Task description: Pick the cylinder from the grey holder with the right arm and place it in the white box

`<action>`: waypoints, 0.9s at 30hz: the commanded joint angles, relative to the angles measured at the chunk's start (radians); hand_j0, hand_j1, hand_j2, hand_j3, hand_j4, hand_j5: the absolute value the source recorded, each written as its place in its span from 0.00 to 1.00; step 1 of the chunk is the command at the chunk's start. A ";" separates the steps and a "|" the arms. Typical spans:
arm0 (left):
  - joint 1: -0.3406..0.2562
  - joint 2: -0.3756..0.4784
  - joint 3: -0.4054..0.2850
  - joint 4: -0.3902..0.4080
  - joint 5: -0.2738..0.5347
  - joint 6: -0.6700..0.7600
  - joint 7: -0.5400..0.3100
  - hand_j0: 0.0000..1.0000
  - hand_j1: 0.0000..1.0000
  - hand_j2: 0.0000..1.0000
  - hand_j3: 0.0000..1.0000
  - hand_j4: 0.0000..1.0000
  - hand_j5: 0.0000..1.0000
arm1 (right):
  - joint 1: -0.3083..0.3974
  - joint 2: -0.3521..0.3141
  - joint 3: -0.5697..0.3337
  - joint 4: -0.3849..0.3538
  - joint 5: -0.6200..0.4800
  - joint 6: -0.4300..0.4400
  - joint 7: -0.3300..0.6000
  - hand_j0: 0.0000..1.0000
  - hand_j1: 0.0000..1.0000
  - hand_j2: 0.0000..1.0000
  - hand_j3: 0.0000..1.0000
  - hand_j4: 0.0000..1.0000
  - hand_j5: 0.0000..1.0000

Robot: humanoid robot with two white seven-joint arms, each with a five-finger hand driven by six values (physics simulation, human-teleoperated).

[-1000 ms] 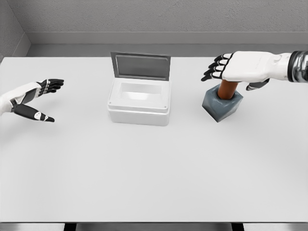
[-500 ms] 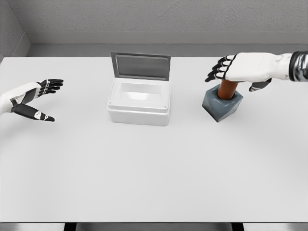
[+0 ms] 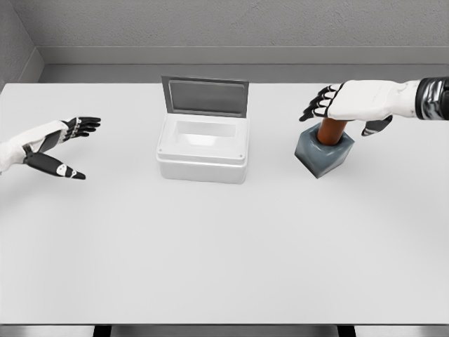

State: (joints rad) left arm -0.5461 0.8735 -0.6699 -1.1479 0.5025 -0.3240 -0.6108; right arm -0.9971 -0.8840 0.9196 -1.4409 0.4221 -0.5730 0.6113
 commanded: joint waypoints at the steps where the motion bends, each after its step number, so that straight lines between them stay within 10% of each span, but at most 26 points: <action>1: 0.000 0.007 -0.028 -0.108 -0.053 -0.050 0.000 1.00 1.00 1.00 1.00 1.00 1.00 | 0.000 0.000 0.001 0.011 0.009 0.002 0.000 1.00 1.00 1.00 1.00 1.00 1.00; 27: -0.005 0.009 -0.037 -0.113 -0.056 -0.058 0.000 1.00 1.00 1.00 1.00 1.00 1.00 | -0.012 0.034 0.022 0.036 0.012 0.005 0.000 1.00 1.00 1.00 1.00 1.00 1.00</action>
State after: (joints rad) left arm -0.5507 0.8812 -0.7080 -1.2607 0.4394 -0.3832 -0.6110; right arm -1.0094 -0.8496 0.9400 -1.4050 0.4369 -0.5699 0.6113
